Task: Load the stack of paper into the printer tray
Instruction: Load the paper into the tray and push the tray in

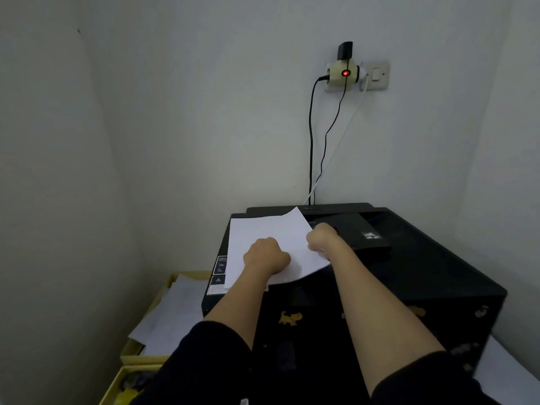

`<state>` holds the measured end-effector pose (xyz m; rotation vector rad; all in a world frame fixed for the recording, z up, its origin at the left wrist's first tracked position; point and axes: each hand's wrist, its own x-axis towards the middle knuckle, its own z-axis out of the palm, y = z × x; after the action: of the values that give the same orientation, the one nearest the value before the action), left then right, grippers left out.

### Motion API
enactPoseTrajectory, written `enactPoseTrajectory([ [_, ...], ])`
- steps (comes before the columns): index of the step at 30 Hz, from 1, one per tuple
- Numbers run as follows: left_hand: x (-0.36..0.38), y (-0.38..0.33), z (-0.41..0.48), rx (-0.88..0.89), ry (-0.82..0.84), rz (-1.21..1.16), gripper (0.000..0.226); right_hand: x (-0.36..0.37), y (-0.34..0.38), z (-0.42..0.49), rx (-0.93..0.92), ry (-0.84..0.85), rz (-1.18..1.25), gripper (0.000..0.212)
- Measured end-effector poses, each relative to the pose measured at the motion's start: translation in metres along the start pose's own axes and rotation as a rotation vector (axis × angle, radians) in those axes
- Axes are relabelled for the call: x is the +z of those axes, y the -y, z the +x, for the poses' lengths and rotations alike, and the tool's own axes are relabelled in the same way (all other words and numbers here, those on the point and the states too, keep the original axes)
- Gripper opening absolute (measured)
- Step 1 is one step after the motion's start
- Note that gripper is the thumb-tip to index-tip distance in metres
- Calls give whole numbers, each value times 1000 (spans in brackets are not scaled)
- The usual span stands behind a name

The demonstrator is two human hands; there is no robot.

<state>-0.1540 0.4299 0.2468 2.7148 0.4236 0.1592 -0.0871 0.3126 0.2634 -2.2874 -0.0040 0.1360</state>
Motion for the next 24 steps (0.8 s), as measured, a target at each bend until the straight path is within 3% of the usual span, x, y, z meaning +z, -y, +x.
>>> enactPoseTrajectory([
  [3, -10, 3, 9, -110, -149, -79, 44, -6, -2, 3, -11, -73, 148, 29],
  [6, -23, 13, 18, -415, -329, -372, 69, -18, -7, 5, -2, -103, 274, 11],
  [8, -32, 24, 30, -610, -250, -773, 80, -24, -10, 2, 5, -92, 334, 15],
  [10, -39, 33, 36, -565, -81, -1121, 66, -28, -12, 0, 3, -71, 354, 24],
  [11, -42, 36, 36, -516, -15, -1161, 56, -29, -13, -1, -5, -62, 360, 27],
  [13, -44, 40, 39, -432, -47, -1129, 45, -29, -13, -4, -59, -51, 373, 25],
  [20, -54, 20, 34, -228, -605, -778, 37, -13, 6, -12, -364, -228, 538, 31],
  [24, -47, 22, 29, -30, -740, -684, 23, 0, 9, -15, -345, -263, 581, 31],
])
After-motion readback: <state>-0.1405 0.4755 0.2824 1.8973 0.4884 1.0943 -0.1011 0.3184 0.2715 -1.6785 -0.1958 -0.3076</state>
